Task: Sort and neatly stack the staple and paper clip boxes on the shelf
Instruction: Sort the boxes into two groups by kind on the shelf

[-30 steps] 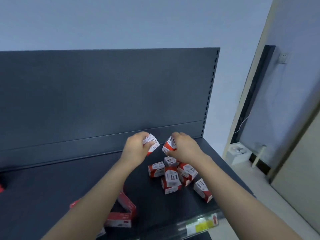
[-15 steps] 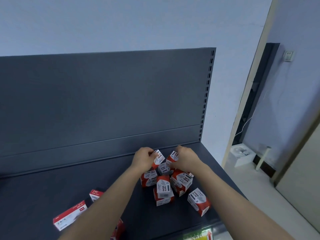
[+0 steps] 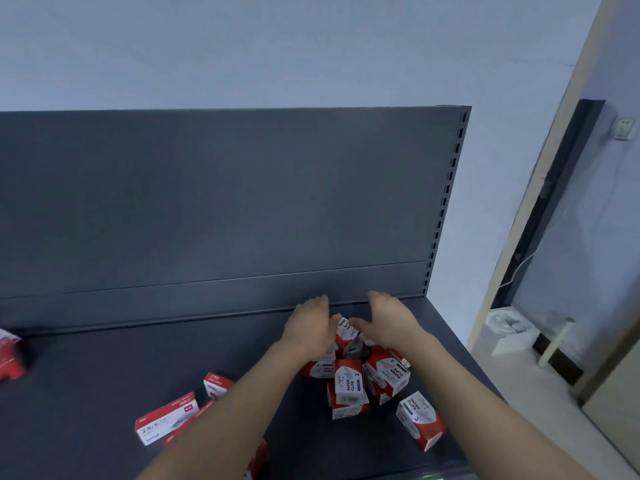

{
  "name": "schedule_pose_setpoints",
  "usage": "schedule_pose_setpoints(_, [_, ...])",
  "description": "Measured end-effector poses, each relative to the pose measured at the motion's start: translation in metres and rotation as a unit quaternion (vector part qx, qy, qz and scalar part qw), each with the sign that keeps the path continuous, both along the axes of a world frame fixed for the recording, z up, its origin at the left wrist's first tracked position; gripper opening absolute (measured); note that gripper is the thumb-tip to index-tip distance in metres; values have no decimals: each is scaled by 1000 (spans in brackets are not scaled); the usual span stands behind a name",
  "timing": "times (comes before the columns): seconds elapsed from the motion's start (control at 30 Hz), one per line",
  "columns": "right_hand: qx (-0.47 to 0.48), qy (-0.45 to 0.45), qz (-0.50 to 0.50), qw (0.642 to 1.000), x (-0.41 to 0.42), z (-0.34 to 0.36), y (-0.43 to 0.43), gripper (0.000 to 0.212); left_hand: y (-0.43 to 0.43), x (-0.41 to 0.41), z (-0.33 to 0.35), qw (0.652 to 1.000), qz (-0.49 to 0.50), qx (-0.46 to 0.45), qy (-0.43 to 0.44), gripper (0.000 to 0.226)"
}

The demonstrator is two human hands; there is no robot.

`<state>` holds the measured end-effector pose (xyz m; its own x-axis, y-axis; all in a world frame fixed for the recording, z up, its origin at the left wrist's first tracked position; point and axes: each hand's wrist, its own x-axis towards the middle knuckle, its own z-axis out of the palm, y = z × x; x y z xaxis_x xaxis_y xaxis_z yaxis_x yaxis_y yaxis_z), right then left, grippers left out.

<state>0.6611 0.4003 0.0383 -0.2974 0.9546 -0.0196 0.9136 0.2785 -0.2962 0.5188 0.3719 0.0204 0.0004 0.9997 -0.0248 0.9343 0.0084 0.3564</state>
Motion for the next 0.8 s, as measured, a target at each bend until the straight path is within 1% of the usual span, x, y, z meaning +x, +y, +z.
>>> schedule_pose_setpoints(0.07, [53,33,22,998,-16,9,-5,53,-12,-10,12,995,9,84,58,58])
schedule_pose_setpoints(0.13, [101,64,43,992,-37,18,-12,56,-25,-25,23,985,29,140,92,58])
schedule_pose_setpoints(0.2, [133,81,68,985,-59,26,-20,61,-41,-44,35,978,57,167,111,58])
schedule_pose_setpoints(0.27, [143,96,93,981,-84,33,-30,63,-59,-66,44,972,83,184,120,57])
schedule_pose_setpoints(0.4, [143,106,138,974,-137,43,-54,65,-95,-119,55,962,130,205,126,57])
schedule_pose_setpoints(0.53, [138,103,181,968,-201,45,-79,66,-135,-184,50,957,165,210,113,58])
schedule_pose_setpoints(0.8, [117,103,239,958,-367,33,-146,66,-220,-341,39,947,239,195,86,57])
